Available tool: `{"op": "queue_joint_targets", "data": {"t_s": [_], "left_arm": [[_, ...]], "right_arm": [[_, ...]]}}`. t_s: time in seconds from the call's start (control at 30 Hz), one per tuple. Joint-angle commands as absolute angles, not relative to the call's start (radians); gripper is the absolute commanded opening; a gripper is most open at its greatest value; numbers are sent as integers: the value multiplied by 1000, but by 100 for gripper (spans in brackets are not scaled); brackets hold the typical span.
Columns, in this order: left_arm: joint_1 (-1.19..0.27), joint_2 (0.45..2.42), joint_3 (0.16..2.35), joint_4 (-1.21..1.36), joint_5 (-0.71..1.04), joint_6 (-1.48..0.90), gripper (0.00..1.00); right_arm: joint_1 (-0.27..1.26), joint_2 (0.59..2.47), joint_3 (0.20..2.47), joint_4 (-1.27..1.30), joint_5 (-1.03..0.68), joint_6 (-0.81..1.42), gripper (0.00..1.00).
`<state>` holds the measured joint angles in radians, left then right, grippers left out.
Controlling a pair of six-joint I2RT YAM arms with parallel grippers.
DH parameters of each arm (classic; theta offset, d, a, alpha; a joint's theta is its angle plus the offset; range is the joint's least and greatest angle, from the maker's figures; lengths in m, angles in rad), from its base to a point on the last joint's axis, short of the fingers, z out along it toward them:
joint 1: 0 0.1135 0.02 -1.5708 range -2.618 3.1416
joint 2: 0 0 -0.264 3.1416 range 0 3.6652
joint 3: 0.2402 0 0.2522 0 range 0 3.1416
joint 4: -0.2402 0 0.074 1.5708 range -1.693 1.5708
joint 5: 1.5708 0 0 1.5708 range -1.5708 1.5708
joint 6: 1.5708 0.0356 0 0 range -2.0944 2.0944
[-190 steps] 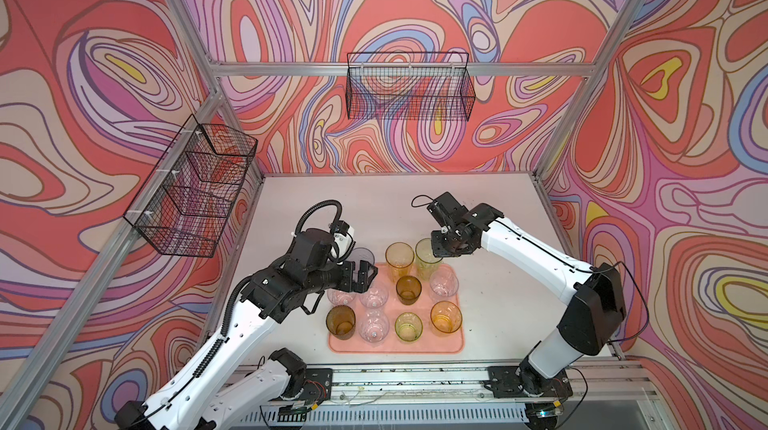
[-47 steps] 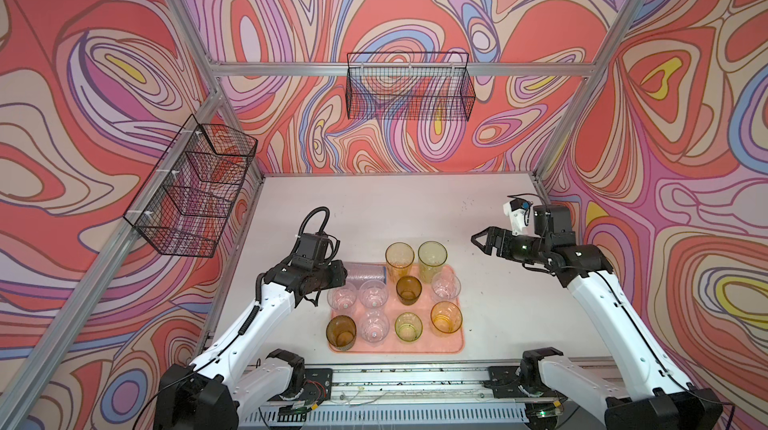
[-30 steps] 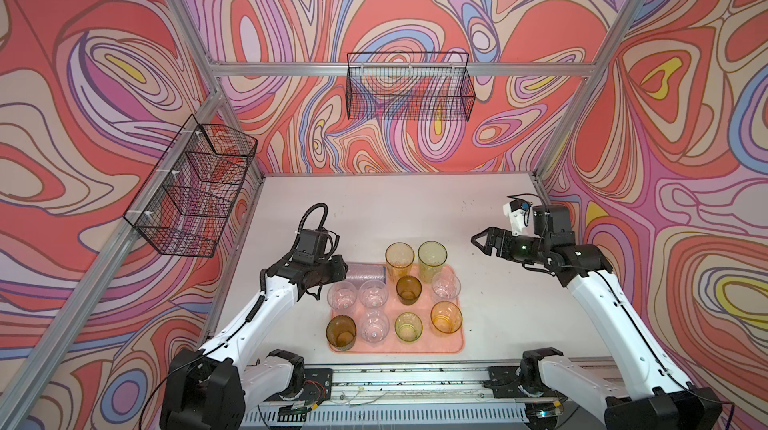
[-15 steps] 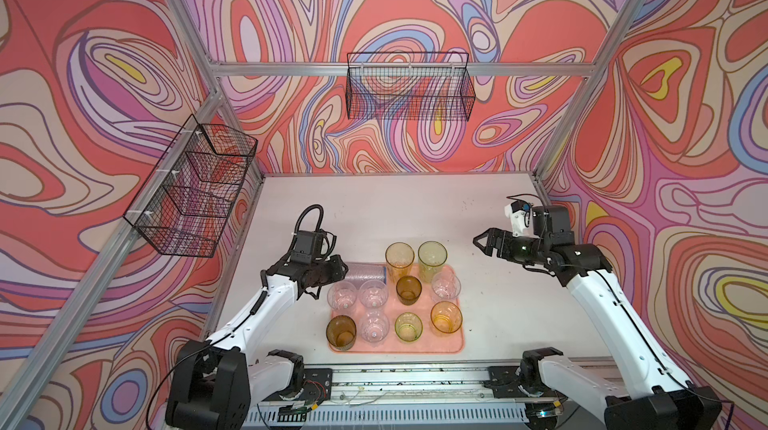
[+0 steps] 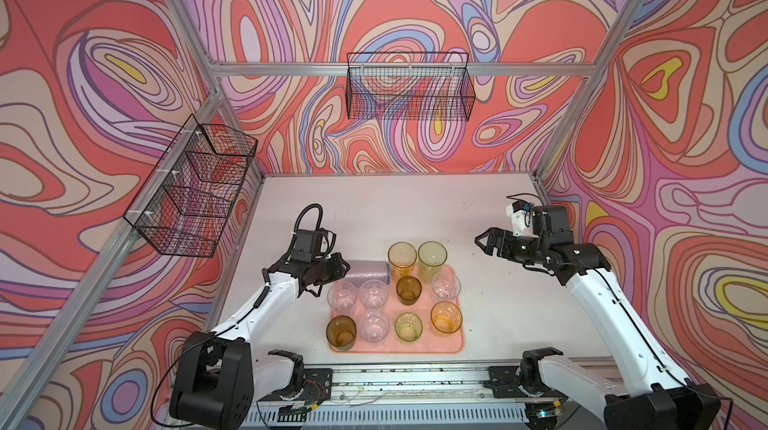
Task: Place the glasses into the tray
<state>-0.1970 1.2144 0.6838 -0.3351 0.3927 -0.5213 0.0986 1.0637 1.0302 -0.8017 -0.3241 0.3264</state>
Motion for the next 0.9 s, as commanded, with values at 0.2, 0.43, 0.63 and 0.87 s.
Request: {"op": "queue_joint_targets", "data": {"t_s": [0.2,0.43,0.63,0.87], "left_arm": [[-188,1240,656,-344,388,-520,15],[-189,1211,657,-356,379,-516,13],[-188,1232,641,-342,402,-522,14],[-188,1250,617,-306,421,-534,27]], "right_arm": [[95,1073,1050,-808,-298,324,96],[95,1075,1046,-803,-298,325,96],[94,1072,1044,-809,-289,322,96],[95,1071,1048,-810,-278,321,96]]}}
